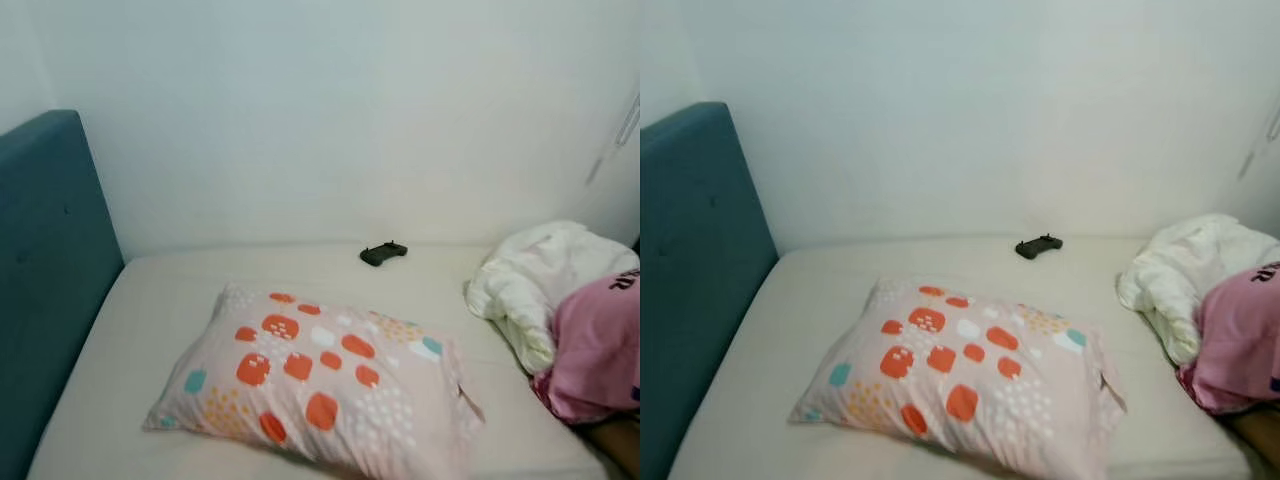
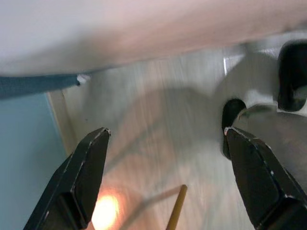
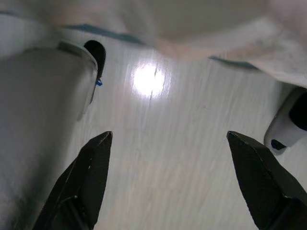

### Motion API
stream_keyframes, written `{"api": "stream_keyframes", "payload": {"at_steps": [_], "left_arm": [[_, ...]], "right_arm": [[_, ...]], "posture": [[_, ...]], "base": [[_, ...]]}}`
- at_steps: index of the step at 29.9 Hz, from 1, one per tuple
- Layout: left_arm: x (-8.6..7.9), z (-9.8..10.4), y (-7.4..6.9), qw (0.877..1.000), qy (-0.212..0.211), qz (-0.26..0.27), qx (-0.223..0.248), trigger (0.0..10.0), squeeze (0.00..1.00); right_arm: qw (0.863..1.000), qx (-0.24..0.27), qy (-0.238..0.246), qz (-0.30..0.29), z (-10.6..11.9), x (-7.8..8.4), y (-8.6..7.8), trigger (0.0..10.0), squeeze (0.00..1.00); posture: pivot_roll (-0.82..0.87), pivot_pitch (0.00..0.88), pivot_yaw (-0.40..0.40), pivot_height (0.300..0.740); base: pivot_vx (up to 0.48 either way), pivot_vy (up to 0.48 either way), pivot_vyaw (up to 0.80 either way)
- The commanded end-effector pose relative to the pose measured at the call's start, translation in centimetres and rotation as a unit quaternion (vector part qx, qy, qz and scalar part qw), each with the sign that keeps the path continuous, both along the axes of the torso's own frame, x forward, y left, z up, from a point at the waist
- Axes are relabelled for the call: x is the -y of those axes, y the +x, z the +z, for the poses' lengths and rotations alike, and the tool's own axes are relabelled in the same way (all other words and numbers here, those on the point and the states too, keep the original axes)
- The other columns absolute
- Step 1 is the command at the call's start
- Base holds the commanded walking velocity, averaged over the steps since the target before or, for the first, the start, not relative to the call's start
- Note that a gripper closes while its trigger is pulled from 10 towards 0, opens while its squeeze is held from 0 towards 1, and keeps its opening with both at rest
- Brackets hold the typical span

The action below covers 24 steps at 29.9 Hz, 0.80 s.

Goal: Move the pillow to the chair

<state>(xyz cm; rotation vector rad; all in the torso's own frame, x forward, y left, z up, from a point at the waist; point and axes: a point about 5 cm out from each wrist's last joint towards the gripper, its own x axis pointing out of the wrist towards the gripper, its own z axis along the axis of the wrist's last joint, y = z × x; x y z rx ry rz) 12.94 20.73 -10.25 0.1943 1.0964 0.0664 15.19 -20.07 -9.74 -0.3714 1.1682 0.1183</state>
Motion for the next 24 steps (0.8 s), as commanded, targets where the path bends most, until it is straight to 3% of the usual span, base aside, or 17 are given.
{"api": "stream_keyframes", "payload": {"at_steps": [1,24], "left_arm": [[0.24,-0.15,-0.32,1.0,-0.006,0.004,-0.004,10.0,0.0],[-0.04,-0.39,-1.09,0.999,0.003,0.022,-0.026,10.0,0.0]], "right_arm": [[1.0,0.005,0.002,-0.003,0.14,-0.08,0.39,10.0,0.0],[1.0,0.003,0.002,0.003,0.05,-0.33,0.27,10.0,0.0]], "posture": [[0.02,0.023,-0.039,0.74],[0.03,0.026,-0.036,0.74]], "base": [[0.401,0.0,0.0],[0.0,0.0,0.0]]}}
